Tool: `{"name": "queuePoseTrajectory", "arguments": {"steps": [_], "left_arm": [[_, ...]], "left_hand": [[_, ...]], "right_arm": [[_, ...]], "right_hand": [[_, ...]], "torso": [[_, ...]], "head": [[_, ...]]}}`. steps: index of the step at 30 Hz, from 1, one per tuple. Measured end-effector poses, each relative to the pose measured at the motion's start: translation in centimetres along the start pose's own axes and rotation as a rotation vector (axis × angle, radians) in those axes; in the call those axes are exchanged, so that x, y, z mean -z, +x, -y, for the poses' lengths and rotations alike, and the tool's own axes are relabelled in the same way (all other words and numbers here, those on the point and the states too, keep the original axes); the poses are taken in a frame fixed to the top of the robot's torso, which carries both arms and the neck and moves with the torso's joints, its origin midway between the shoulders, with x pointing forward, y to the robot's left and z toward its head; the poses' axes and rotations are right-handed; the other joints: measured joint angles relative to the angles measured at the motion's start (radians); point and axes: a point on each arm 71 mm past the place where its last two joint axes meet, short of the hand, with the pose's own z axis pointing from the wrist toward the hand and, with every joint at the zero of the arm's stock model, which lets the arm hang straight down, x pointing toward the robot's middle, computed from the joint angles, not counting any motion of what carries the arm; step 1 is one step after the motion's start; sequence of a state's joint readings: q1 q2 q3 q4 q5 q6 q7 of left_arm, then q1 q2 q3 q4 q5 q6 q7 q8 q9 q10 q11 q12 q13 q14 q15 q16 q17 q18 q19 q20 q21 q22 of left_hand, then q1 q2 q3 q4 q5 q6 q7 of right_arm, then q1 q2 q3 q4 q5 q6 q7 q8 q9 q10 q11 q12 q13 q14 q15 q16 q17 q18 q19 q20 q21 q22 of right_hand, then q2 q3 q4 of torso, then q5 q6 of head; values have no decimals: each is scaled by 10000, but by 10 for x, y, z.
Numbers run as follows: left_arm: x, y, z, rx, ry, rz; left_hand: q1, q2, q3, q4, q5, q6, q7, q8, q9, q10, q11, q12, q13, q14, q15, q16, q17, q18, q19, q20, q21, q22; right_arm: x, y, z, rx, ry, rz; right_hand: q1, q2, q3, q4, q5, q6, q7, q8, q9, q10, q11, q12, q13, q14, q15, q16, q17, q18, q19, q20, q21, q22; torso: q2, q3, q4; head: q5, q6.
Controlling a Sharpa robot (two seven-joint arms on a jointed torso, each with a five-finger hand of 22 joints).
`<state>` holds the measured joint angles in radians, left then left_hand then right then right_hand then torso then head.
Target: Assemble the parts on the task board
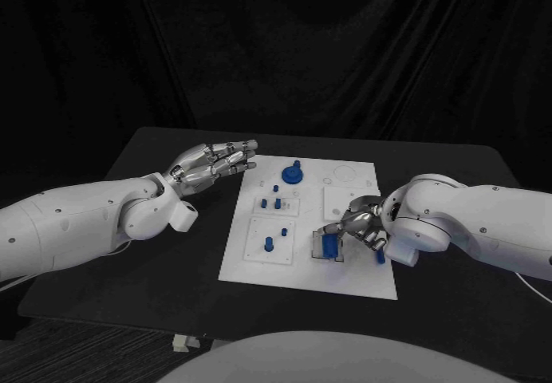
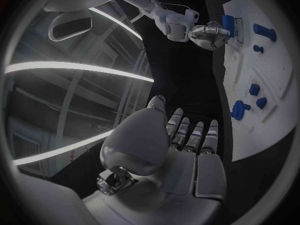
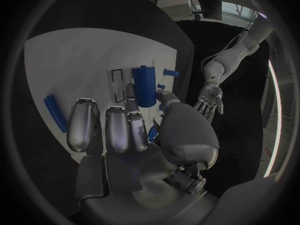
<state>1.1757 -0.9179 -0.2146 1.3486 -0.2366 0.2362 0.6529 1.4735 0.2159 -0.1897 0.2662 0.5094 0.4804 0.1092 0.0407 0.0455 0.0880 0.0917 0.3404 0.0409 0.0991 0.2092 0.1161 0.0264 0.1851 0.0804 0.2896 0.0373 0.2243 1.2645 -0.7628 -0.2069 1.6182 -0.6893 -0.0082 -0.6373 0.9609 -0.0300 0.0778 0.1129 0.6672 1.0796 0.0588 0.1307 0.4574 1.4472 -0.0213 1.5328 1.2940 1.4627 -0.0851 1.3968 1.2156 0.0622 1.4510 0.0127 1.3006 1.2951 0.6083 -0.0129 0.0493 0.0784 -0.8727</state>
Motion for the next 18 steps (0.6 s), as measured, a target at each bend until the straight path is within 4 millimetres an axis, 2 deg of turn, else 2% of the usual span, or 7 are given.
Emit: {"name": "queuePoseTrajectory", "arguments": {"steps": [14, 18], "left_arm": [[-1, 1, -1, 49, -65, -77], [-2, 1, -1, 61, -84, -94]], "left_hand": [[0, 0, 0, 0, 0, 0, 0, 0, 0, 0, 0, 0, 0, 1, 1, 0, 0, -1, 0, 1, 10, 0], [0, 0, 0, 0, 0, 0, 0, 0, 0, 0, 0, 0, 0, 1, 1, 0, 0, -1, 0, 1, 10, 0]], "right_arm": [[-1, -1, 1, 111, 34, 38], [-3, 0, 0, 151, 35, 4]], "right_hand": [[-8, 7, 2, 2, -1, -29, 4, 0, 8, 0, 0, 0, 0, 0, 0, 0, -2, 1, 33, 35, -15, 0], [-62, -46, 69, 69, -140, -51, 25, 0, 103, 0, 1, -1, 0, 0, 1, 0, -14, 1, 33, 35, -15, 0]], "torso": [[-5, -1, -5], [-5, -1, -6]], "head": [[-20, 0], [-12, 0]]}}
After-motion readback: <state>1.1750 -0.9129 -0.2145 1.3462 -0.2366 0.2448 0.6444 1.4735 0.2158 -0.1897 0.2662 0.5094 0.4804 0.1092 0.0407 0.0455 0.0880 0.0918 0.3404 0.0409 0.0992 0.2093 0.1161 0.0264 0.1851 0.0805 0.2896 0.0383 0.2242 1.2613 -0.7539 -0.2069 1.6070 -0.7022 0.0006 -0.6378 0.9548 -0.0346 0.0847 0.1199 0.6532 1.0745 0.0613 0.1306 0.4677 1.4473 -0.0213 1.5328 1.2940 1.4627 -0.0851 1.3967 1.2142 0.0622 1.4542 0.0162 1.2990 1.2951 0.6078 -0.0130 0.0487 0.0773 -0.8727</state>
